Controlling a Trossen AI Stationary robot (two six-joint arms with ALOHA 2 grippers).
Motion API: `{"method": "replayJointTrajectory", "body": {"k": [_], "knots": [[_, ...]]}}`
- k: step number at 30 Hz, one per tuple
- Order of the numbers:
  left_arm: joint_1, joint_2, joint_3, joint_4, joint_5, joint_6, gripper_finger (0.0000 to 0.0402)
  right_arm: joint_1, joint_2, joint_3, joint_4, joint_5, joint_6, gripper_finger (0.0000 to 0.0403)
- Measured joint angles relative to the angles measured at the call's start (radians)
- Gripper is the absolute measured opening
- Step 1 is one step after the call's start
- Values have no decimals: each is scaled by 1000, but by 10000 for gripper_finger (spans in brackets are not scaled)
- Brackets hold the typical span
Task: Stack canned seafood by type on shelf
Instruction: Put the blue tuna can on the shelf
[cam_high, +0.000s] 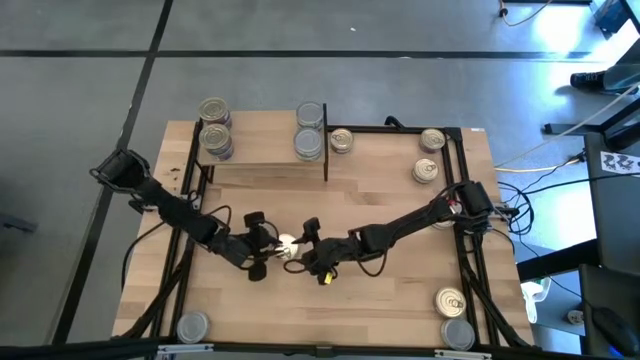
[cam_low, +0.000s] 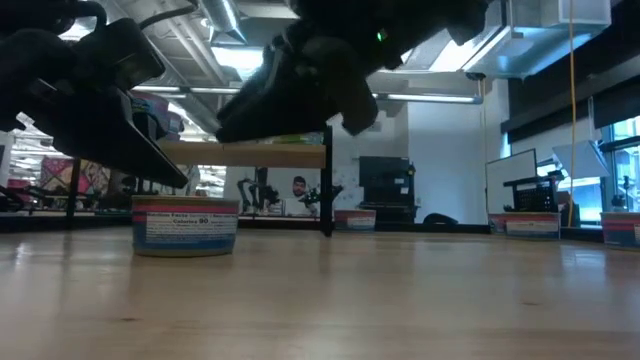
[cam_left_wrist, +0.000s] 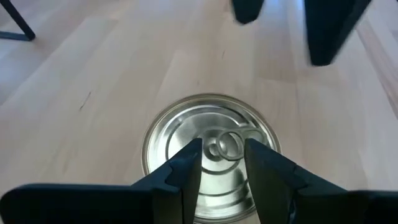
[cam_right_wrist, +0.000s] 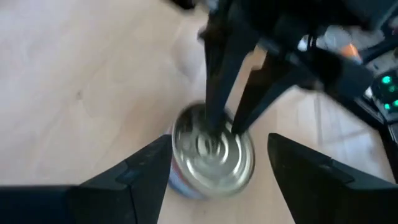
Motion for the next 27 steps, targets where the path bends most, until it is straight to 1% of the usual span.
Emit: {"method": "replayJointTrajectory", "body": {"k": [2,7,10,16,19,21,27], "knots": [[0,0,0,0,0,8,117,0,0,1,8,-34,0,264],[0,-1,1,-14,0,-7,117,0,0,2,77,-47,0,264],[0,-1,1,-28,0,-23,117,0,0,1,48,-77,7,267],[0,-1,1,-29,19,-35,117,0,0,1,-9,-92,84,312],[0,-1,2,-39,21,-32,117,0,1,1,-11,-92,45,332],[0,-1,2,-67,23,-32,117,0,8,1,-7,-91,2,338],[0,-6,6,-148,12,-71,117,-5,31,1,5,-92,-61,333]]}}
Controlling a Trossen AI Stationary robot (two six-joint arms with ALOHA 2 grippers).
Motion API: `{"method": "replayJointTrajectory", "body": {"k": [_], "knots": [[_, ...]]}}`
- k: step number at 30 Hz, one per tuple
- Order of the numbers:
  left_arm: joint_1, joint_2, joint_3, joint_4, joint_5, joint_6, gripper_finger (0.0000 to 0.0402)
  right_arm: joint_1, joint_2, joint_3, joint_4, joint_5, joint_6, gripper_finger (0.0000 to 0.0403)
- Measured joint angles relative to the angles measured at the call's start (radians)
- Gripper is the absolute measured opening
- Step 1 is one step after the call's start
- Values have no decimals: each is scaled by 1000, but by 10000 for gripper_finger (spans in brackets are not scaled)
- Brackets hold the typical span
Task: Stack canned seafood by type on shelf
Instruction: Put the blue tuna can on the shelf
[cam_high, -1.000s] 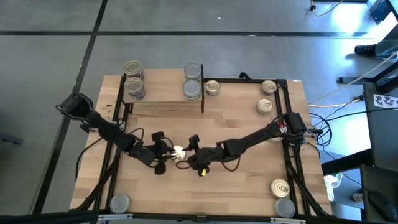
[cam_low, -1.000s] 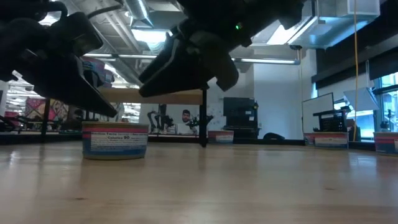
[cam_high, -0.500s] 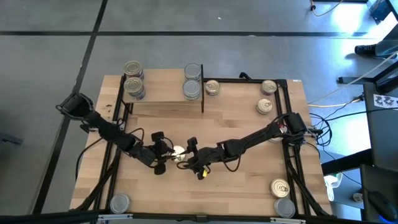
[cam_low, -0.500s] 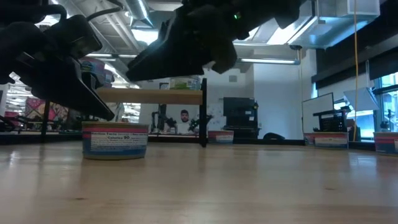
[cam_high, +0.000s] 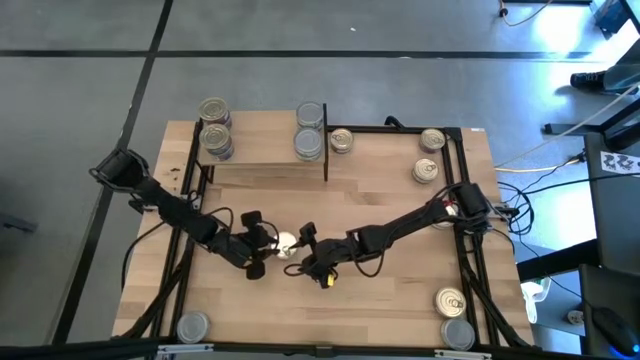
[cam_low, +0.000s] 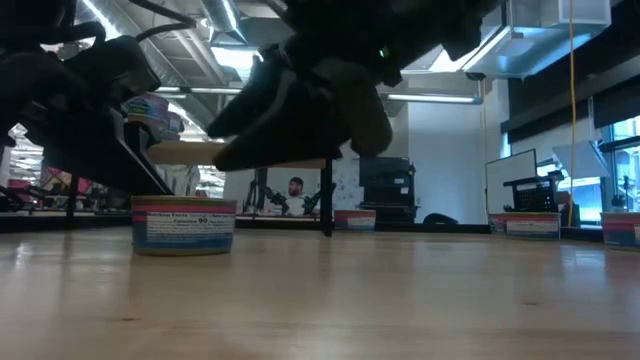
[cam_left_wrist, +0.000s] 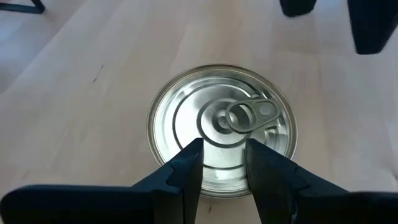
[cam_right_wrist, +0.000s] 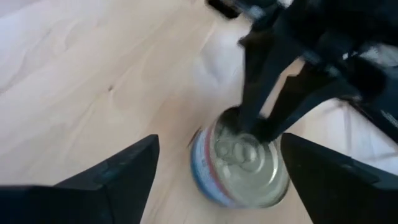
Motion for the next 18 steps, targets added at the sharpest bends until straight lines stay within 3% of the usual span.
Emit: {"method": "replayJointTrajectory", "body": {"k": [6,18], "knots": [[-2,0,-9,3,-2,20,117,-3,33,1,33,19,-111,324],[-8,1,-193,344,-18,-11,117,-10,137,1,163,145,-389,324]]}}
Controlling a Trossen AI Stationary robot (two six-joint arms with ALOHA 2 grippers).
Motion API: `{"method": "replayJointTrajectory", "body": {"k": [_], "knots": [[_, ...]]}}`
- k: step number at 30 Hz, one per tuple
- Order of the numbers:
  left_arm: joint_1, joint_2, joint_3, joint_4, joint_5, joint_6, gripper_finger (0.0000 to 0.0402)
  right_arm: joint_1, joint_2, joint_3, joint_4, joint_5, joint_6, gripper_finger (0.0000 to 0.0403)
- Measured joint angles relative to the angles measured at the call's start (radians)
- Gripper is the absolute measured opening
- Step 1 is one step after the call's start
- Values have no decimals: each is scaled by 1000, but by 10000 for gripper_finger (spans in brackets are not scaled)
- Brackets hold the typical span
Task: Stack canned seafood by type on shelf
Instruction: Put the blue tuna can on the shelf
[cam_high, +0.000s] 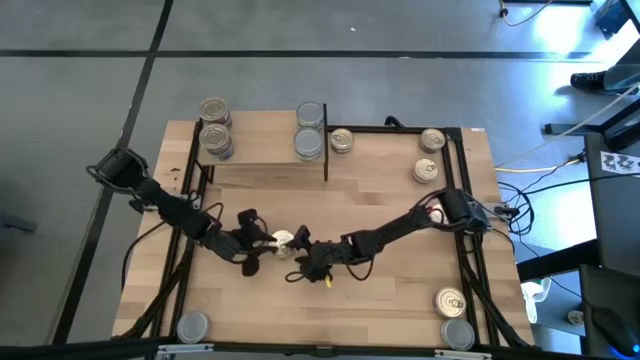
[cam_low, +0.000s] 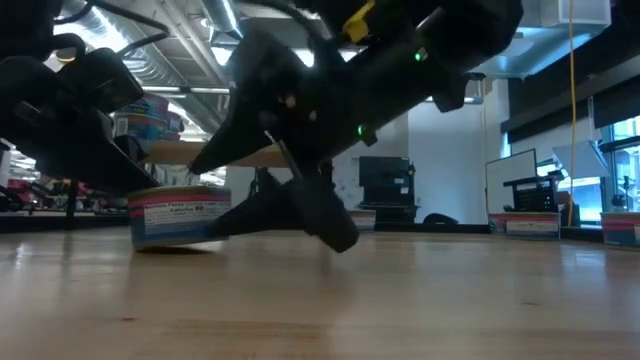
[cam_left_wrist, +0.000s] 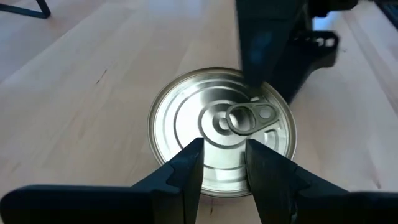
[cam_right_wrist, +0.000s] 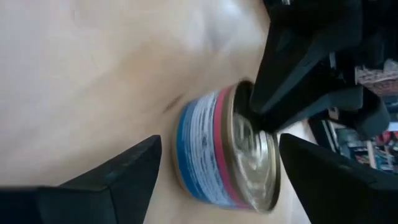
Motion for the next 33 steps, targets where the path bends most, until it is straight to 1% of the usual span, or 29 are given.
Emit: {"method": "replayJointTrajectory", "body": {"k": [9,14,16,20,23,28,31,33], "knots": [[0,3,-74,140,-9,-18,117,-38,6,0,-22,16,-44,324],[0,3,-81,149,-13,-25,117,-58,15,2,-22,23,-64,324],[0,3,-81,150,-14,-27,117,-60,16,2,-17,9,-82,324],[0,3,-82,153,-20,-29,117,-65,34,3,41,0,-144,324],[1,4,-84,167,-21,-19,117,-64,65,37,37,-29,-201,324],[1,4,-84,168,-34,-19,117,-62,116,101,11,-12,-218,323],[1,4,-84,169,-39,-19,117,-63,118,109,16,-27,-217,309],[1,4,-84,171,-42,-19,117,-63,119,109,18,-28,-217,284]]}}
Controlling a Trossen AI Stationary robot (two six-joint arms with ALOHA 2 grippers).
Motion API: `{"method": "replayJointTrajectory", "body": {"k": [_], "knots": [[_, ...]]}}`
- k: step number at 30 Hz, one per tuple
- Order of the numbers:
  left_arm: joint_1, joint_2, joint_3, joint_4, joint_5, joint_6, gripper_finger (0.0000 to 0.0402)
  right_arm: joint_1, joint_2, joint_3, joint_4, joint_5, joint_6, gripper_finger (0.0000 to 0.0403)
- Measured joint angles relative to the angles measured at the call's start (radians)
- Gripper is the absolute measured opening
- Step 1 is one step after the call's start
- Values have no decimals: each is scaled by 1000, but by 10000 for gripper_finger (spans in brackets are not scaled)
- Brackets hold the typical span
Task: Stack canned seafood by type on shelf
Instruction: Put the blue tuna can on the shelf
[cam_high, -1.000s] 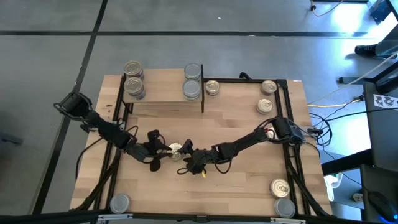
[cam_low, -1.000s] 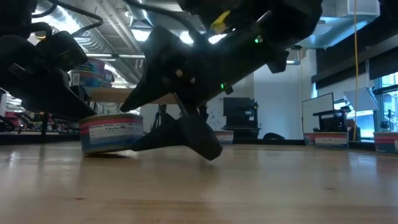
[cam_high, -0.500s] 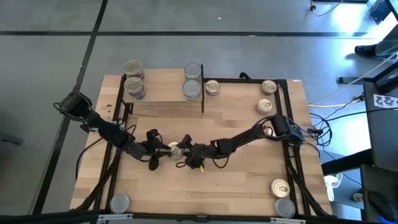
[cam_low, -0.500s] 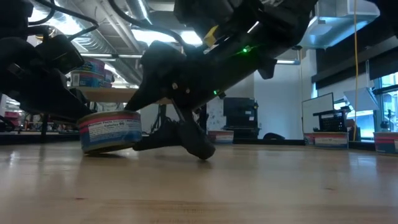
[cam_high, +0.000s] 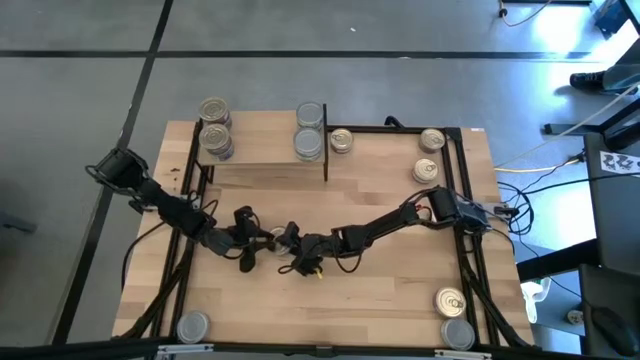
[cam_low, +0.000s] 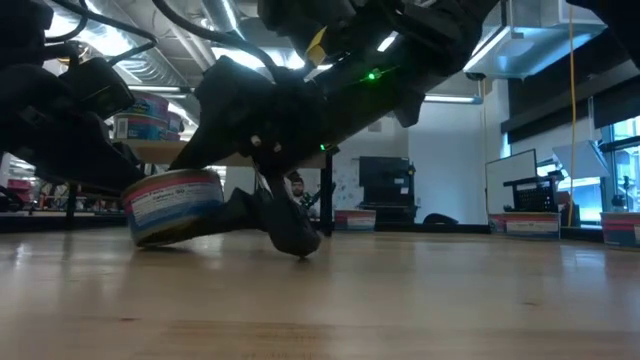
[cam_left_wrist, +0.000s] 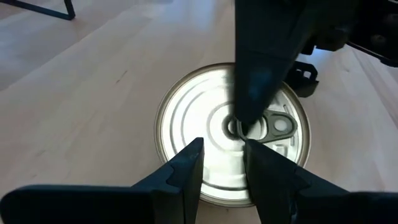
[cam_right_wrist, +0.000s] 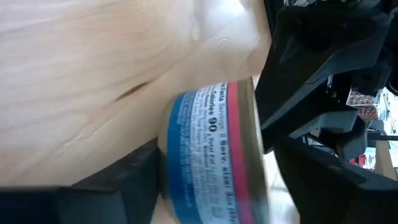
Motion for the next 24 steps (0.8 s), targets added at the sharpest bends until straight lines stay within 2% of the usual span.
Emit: {"method": "replayJointTrajectory", "body": {"k": [5,15,18,24], "knots": [[2,0,0,10,-17,-8,117,-4,0,1,-16,9,22,195],[1,-45,16,-18,7,-29,117,16,-37,1,-64,48,81,193],[-2,-98,37,-60,40,-21,117,28,-79,-4,-139,86,108,193],[-2,-195,64,-178,21,-18,117,29,-185,-5,-315,91,232,193]]}}
